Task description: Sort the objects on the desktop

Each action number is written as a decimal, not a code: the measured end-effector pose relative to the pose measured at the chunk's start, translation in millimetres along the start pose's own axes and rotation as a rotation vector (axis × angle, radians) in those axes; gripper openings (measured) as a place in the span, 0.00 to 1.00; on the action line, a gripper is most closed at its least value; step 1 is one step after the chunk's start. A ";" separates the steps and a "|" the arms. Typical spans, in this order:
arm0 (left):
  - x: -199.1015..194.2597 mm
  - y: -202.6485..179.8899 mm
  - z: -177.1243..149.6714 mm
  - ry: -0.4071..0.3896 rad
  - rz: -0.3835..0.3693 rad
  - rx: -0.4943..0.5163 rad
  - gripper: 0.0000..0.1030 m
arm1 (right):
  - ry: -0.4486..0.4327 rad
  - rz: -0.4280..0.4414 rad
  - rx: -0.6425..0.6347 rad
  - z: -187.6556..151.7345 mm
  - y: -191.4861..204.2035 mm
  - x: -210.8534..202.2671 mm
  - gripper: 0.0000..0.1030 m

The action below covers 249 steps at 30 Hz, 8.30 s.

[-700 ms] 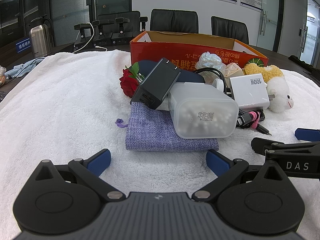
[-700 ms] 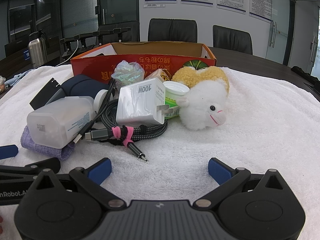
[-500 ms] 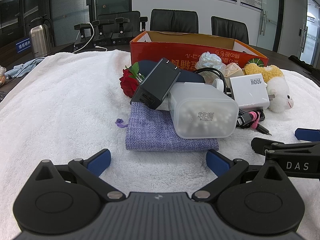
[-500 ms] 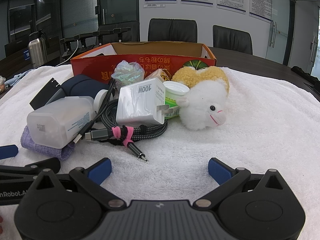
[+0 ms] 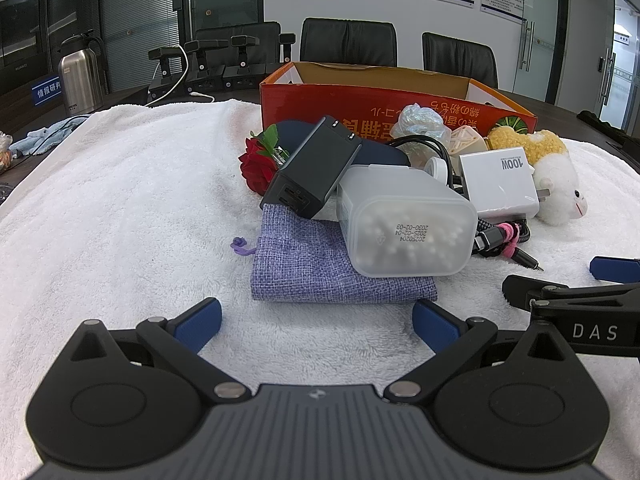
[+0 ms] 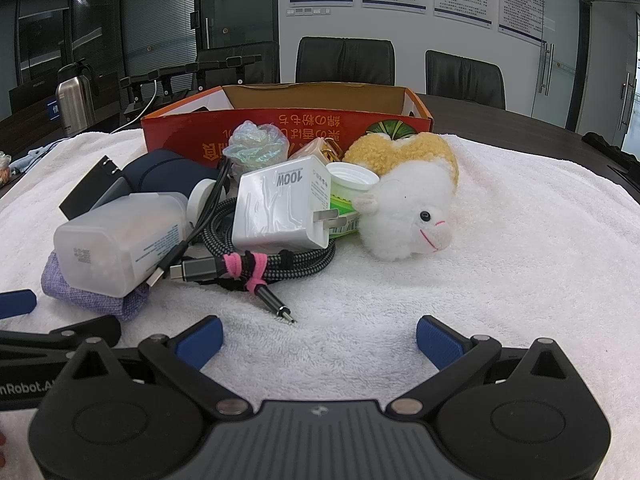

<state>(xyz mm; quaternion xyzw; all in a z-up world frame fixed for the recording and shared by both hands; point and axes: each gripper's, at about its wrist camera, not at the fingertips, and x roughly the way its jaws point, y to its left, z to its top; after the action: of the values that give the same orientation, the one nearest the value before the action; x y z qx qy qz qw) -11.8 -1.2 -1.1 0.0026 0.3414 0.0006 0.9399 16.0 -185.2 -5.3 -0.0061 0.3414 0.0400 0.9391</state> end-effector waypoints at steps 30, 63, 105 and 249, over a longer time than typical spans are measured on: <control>-31.0 5.3 -2.8 -0.152 -0.045 -0.006 1.00 | 0.019 0.092 0.022 11.0 -15.1 -5.5 0.97; 37.0 52.6 82.4 -0.040 -0.290 -0.023 0.43 | 0.011 0.166 0.160 89.2 -115.0 83.5 0.57; 260.6 7.8 294.6 0.093 -0.097 -0.079 0.80 | 0.154 -0.041 -0.215 267.5 -62.3 255.0 0.71; 66.4 -17.8 186.7 0.003 -0.012 0.013 1.00 | 0.039 0.127 0.007 177.8 -78.3 41.6 0.85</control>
<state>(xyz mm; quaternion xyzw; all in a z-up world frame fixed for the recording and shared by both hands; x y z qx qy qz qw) 158.9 -19.6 99.3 0.0064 0.3427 -0.0072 0.9394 167.9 -253.4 103.1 0.0179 0.3594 0.0984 0.9278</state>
